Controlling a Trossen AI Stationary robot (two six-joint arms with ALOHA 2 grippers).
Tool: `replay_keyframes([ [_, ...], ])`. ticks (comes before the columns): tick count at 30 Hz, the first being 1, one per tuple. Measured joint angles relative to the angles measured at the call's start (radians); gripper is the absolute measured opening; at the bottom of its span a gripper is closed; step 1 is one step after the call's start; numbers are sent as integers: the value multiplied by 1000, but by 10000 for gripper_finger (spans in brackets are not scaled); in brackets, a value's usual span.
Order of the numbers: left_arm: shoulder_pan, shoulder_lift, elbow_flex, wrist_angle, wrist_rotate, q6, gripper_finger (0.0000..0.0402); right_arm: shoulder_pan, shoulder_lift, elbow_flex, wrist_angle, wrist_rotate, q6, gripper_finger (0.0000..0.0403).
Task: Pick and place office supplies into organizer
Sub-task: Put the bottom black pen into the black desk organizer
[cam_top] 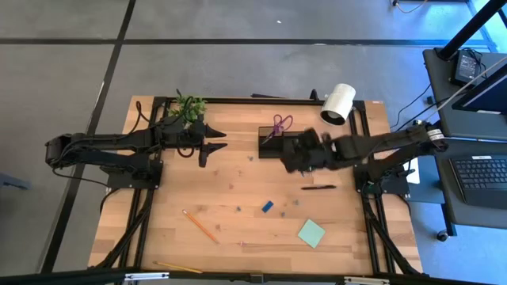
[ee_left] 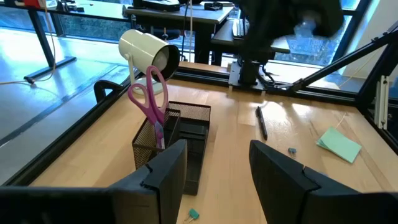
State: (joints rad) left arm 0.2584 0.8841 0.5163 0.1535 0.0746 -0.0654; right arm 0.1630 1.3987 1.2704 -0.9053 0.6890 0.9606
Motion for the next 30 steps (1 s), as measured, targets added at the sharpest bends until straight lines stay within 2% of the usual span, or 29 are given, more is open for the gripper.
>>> replay_keyframes([
  [2, 0, 0, 0, 0, 0, 0, 169, -43, -2, 35, 110, 74, -163, 40],
  [4, 0, 0, 0, 0, 0, -1, 169, -87, -2, 43, 254, 98, -341, 40],
  [7, -1, 0, 0, 0, 0, -3, 169, -159, -1, 17, 471, 68, -565, 41],
  [9, -2, 0, 0, 0, 0, -3, 169, -208, -1, -16, 575, 17, -653, 41],
  [15, -2, 0, 0, 0, 0, -20, 169, -329, 0, -185, 837, -145, -757, 41],
  [21, -2, 0, 0, 0, 0, -19, 169, -382, 0, -354, 1100, -198, -803, 41],
  [24, -2, 0, 0, 0, 0, -19, 169, -401, 0, -417, 1170, -253, -774, 41],
  [30, -2, 0, 0, 0, 0, -26, 169, -402, 0, -506, 1260, -269, -809, 41],
])
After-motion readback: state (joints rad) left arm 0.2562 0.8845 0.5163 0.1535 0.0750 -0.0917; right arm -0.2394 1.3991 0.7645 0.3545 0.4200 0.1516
